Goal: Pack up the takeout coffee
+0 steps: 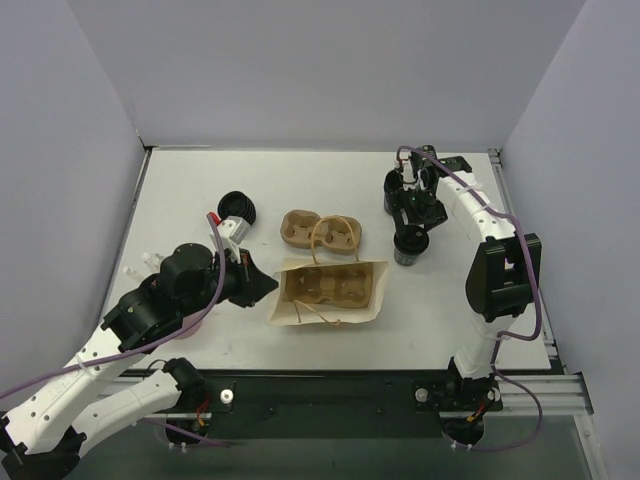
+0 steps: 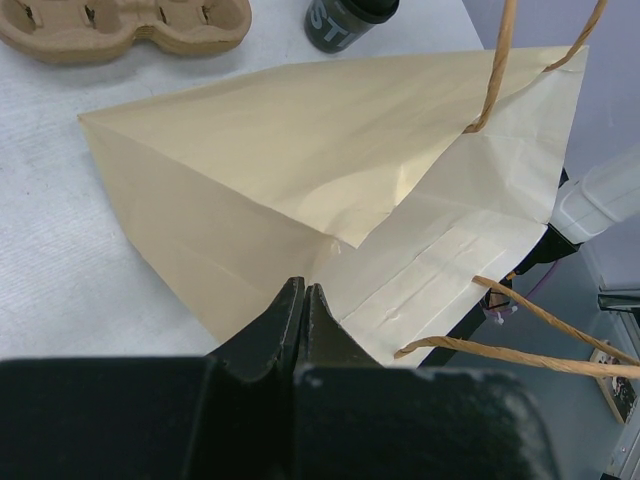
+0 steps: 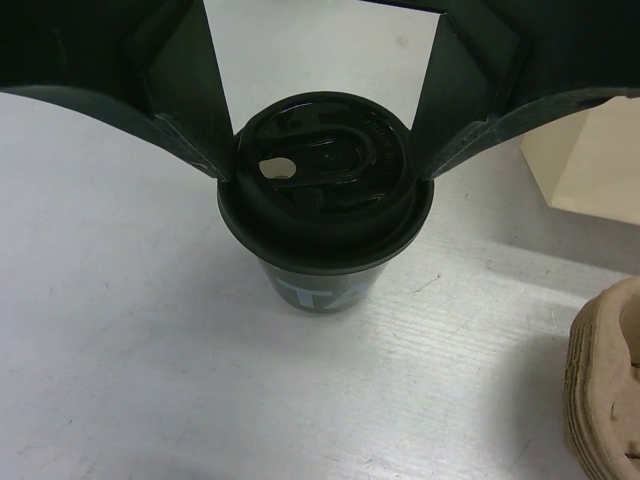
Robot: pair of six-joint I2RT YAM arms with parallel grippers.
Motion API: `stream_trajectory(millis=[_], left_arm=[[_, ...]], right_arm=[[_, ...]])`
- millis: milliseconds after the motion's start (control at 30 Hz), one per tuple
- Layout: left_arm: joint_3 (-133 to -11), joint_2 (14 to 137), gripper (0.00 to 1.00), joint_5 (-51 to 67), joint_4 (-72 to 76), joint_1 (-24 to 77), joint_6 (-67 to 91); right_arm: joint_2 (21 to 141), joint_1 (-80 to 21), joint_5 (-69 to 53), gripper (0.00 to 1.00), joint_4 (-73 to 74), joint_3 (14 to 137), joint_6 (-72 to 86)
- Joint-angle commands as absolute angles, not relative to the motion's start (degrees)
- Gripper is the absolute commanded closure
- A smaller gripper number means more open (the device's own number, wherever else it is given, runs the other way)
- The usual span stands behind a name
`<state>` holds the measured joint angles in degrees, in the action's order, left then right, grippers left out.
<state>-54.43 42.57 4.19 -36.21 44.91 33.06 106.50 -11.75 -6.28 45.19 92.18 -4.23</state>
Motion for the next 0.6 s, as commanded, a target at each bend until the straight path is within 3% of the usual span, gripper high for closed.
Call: stream_trajectory(millis=[0,567], left_arm=[[-56.0,43.0,1.00,4.1,-35.9,44.9,33.3],[-56.5,43.5,1.00,3.9,-36.6,44.9,33.1]], right_arm=[[106.4,-12.0,-3.3,0.31,46.6,91.1,-5.1],[103.1,-13.1,-2.2,0.23,46.8,92.5,-3.8]])
